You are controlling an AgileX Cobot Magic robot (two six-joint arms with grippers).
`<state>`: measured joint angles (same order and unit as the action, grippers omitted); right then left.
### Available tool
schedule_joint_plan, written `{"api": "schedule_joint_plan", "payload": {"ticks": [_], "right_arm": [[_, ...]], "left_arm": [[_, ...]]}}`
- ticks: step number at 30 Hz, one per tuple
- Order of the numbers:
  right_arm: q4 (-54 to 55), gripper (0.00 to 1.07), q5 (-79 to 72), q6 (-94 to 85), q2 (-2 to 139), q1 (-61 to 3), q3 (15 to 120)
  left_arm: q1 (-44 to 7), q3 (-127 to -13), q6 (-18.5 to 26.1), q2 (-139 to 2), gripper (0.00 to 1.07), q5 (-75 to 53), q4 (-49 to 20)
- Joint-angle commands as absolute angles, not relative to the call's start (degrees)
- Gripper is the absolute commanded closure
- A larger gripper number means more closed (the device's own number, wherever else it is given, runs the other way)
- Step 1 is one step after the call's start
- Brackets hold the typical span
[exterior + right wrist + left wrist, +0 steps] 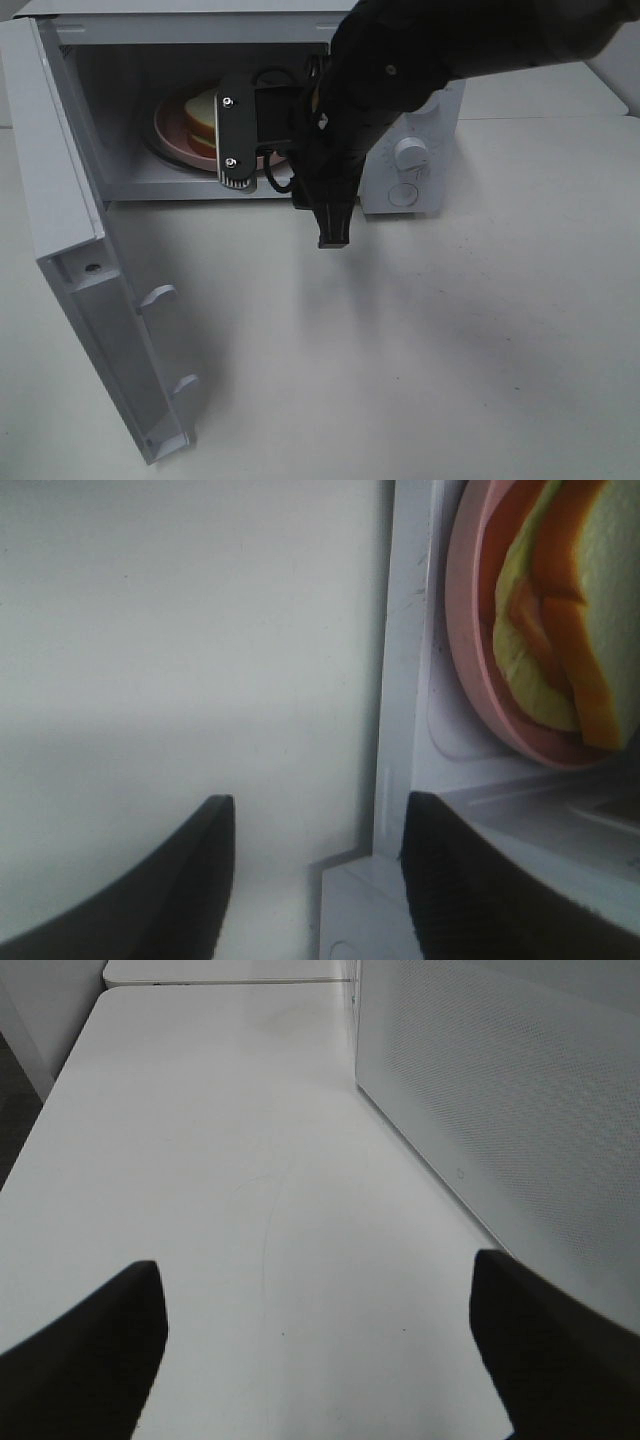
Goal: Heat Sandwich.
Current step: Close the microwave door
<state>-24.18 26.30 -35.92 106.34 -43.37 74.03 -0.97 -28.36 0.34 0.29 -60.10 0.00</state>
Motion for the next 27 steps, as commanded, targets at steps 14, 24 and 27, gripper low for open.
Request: {"api": "schedule_joint_plan", "payload": {"ticks": [14,24,27], "right_arm": [[-25.10,0.56,27.50,-16.50,90.41,-43.49,58.96],[-25.95,0.56,35.81,5.16,87.03,-43.37,58.79],[-24.87,0.56,38.67,9.91,86.52,-41.77,58.79]], "left_arm": [[-0.97,-28.19,0.34,1.49,0.30,-59.42,0.00],[-0.97,-28.19,0.34,1.49,0.30,-59.42,0.00],[-0.97,-28.19,0.34,1.49,0.30,-59.42,0.00]]}}
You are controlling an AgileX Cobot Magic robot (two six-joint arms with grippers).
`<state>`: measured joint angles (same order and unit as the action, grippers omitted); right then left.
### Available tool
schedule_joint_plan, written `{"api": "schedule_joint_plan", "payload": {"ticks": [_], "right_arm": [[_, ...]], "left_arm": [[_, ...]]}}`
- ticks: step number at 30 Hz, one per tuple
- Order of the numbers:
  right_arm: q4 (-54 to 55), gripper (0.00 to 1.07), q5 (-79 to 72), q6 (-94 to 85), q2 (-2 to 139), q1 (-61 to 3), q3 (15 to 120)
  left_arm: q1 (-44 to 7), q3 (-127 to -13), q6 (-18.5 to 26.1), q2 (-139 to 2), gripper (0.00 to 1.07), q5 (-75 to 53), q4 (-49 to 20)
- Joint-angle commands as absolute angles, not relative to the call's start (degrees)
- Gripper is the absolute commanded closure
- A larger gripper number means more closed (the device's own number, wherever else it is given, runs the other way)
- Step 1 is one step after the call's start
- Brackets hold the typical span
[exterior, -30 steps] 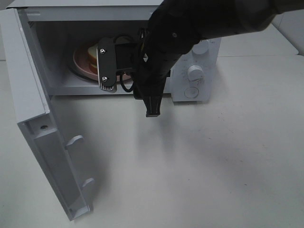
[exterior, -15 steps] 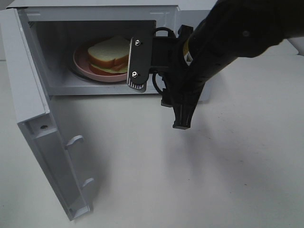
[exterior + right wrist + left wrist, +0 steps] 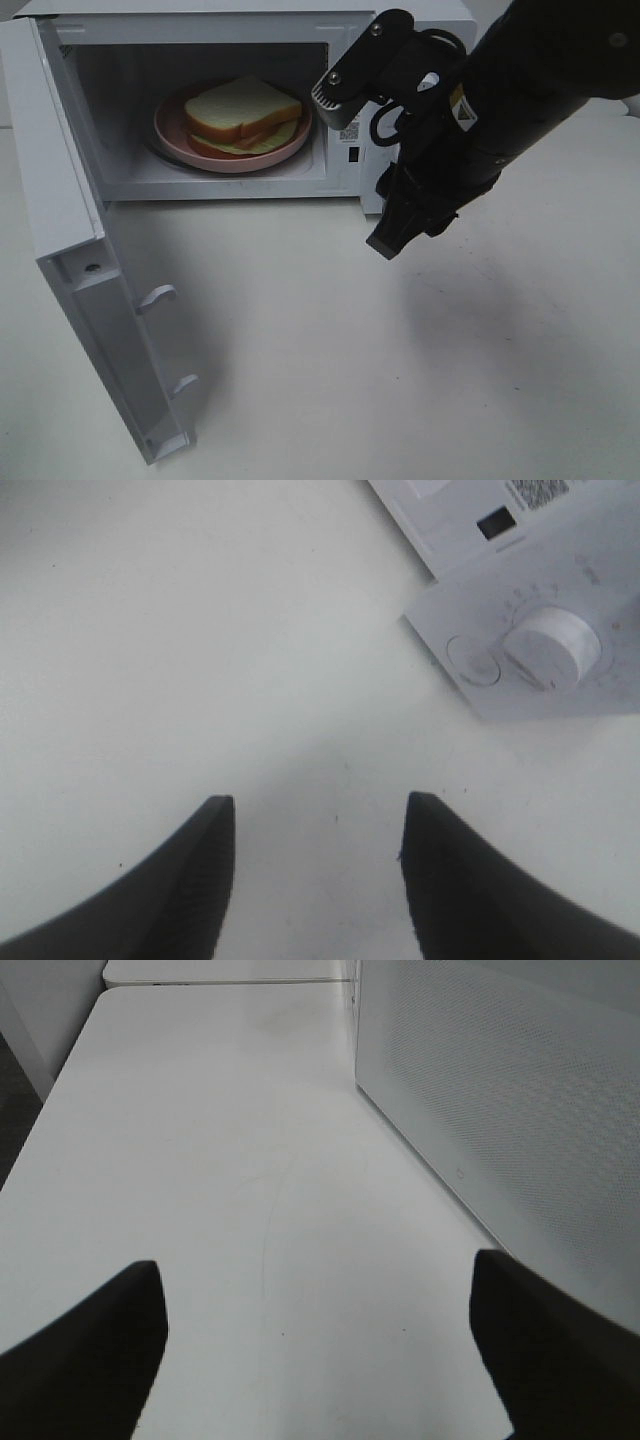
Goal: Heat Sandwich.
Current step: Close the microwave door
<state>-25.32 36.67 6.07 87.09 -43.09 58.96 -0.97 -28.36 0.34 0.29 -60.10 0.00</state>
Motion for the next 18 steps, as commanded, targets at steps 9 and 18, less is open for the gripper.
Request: {"api": "schedule_joint_plan", "payload": {"ticks": [9,18], "right_arm": [[-20.80,0.56,44.29,11.52,86.06,-35.01,58.79],[-16.50,0.56,54.20,11.52,86.06,-22.12,58.79]], "left_arm": [[-0.97,-28.19,0.34,1.49,0.30,-59.42,0.00],[-0.97,-28.19,0.34,1.49,0.30,-59.42,0.00]]}}
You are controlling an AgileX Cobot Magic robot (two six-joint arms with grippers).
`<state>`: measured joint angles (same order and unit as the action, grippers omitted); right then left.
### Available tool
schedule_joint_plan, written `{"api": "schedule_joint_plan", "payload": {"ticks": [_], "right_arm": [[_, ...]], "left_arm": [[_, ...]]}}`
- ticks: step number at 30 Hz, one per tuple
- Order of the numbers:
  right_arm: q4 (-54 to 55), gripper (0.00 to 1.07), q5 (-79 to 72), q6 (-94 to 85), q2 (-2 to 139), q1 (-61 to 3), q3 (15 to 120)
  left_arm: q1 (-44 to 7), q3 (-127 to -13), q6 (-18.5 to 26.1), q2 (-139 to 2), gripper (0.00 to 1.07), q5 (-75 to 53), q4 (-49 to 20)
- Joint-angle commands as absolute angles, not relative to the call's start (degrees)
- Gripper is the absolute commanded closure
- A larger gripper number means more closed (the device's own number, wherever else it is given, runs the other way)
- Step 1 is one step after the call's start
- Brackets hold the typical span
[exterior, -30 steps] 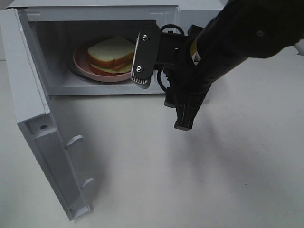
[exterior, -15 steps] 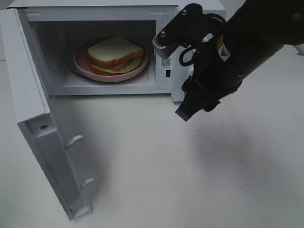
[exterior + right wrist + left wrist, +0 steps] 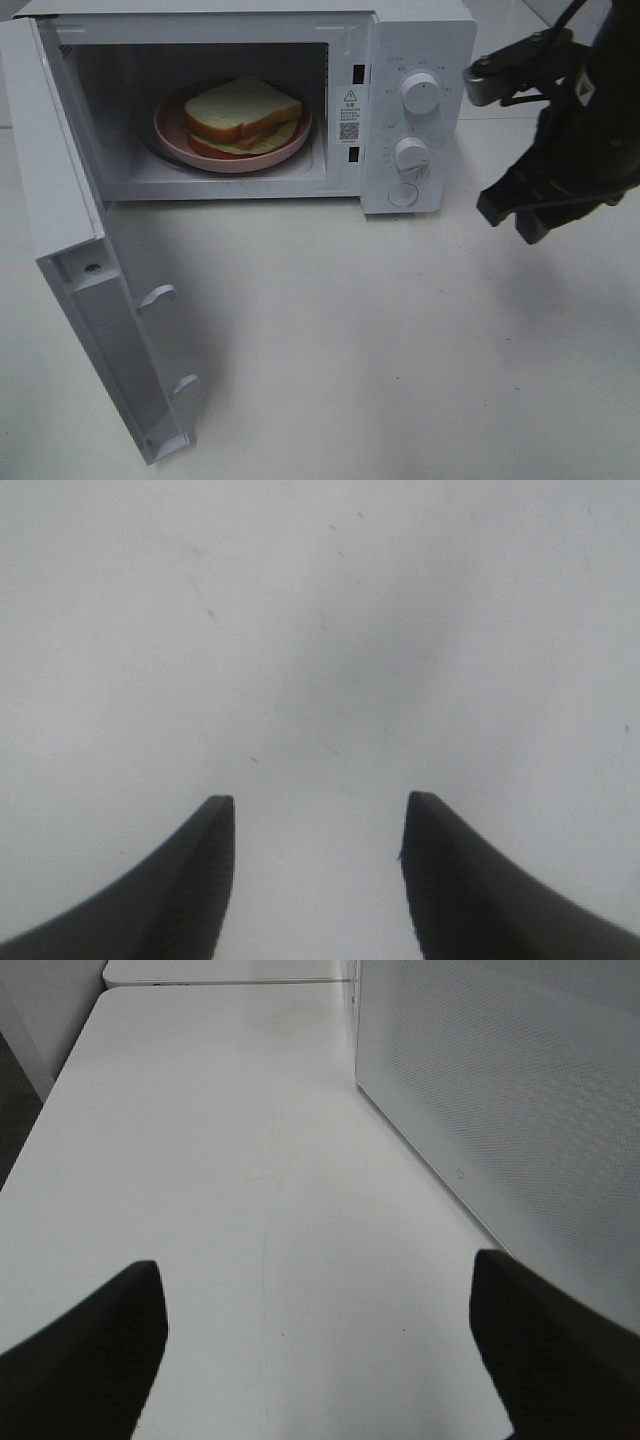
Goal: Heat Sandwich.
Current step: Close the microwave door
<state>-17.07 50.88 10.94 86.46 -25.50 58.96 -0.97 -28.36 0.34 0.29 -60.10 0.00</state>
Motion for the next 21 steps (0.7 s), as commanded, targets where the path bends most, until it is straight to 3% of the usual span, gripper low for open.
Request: {"api": "schedule_joint_plan", "payload": {"ticks": [1,8,21], "right_arm": [[-16.50,0.56,54.20,11.52,86.06,-22.12,58.79],[-14.09,0.57,61.25,11.23,84.97,-13.46,58.79],[-5.67,0.57,64.52,7.28,75.11,-4.93,58.79]], "left_arm": [[-0.97,-28.19,0.34,1.49,0.30,-59.42,0.00],[-0.97,-28.19,0.34,1.49,0.30,-59.42,0.00],[-0.97,-28.19,0.34,1.49,0.30,-59.42,0.00]]}}
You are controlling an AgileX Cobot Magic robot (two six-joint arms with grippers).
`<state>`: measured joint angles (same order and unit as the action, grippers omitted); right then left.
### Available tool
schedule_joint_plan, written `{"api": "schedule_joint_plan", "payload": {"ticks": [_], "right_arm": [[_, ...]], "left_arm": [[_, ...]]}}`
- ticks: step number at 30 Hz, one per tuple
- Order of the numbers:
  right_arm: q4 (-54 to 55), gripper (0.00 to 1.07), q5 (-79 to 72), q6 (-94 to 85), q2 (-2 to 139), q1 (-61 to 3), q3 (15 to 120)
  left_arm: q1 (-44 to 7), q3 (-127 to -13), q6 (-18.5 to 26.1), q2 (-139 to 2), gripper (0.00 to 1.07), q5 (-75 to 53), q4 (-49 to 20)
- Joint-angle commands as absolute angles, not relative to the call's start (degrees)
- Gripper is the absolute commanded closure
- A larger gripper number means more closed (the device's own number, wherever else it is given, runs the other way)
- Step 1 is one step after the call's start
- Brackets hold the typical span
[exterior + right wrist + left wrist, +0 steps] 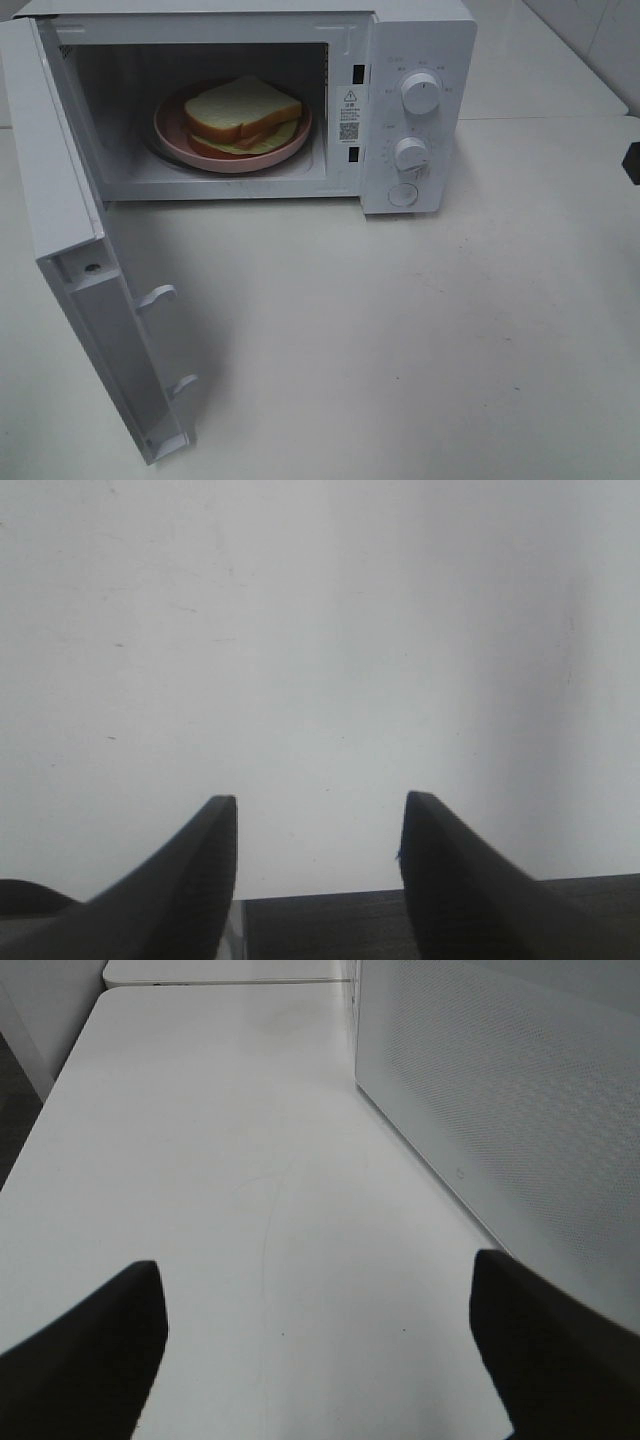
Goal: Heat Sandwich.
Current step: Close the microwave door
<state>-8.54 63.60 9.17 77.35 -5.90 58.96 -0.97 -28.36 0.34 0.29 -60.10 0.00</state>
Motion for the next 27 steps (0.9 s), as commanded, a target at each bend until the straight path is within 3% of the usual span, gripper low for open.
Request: {"api": "schedule_joint_plan", "payload": {"ticks": [1,8,17,27], "right_arm": [[-4.87,0.57,64.69,6.88,74.43,-4.58,58.79],[0.00,0.57,64.69,2.75,70.13,-2.64,57.30],[0.86,0.49,61.76,2.29,55.23,2.52,44.23],[0.97,0.48,61.76,2.64,40.57,2.64,35.81]], "left_arm": [[-0.97,-28.19,0.34,1.49,0.30,-59.42,0.00],[-0.97,-28.19,0.34,1.49,0.30,-59.42,0.00],[-0.97,-28.19,0.34,1.49,0.30,-59.42,0.00],[-0.97,-28.19,0.34,1.49,0.30,-59.42,0.00]]}}
